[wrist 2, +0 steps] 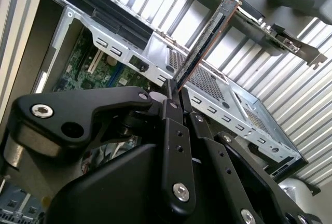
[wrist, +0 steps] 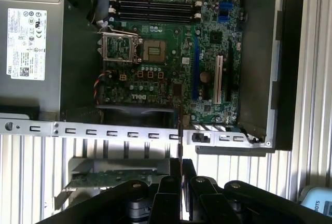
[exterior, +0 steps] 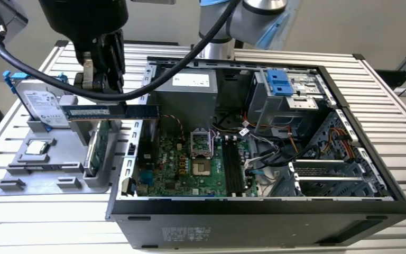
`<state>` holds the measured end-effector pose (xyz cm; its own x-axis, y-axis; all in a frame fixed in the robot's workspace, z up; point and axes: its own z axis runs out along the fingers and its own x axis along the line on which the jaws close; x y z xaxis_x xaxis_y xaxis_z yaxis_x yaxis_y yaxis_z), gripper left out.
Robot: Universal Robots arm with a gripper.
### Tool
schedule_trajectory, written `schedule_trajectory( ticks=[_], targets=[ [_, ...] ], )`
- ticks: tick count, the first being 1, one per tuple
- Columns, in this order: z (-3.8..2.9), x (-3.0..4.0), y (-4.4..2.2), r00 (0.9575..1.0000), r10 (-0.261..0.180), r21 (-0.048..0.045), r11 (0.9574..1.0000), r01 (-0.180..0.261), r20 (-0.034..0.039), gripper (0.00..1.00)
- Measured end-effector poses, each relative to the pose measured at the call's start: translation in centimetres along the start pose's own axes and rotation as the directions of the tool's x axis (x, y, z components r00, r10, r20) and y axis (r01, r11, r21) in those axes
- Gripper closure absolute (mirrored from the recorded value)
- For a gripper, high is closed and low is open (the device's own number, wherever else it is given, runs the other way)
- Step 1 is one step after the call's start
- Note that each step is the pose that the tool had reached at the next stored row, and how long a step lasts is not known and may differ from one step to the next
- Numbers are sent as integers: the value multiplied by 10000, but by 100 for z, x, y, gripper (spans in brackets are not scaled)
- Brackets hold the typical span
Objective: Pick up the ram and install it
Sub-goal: 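Pick up the ram and move it above insertion slot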
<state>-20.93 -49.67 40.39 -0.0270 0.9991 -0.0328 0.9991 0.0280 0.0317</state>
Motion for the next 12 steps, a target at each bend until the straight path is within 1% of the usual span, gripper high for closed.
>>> schedule_trajectory(
  ticks=[12],
  targets=[
    [5, -2, 136, 10000, 0, 0, 10000, 0, -1, 100]
  ],
)
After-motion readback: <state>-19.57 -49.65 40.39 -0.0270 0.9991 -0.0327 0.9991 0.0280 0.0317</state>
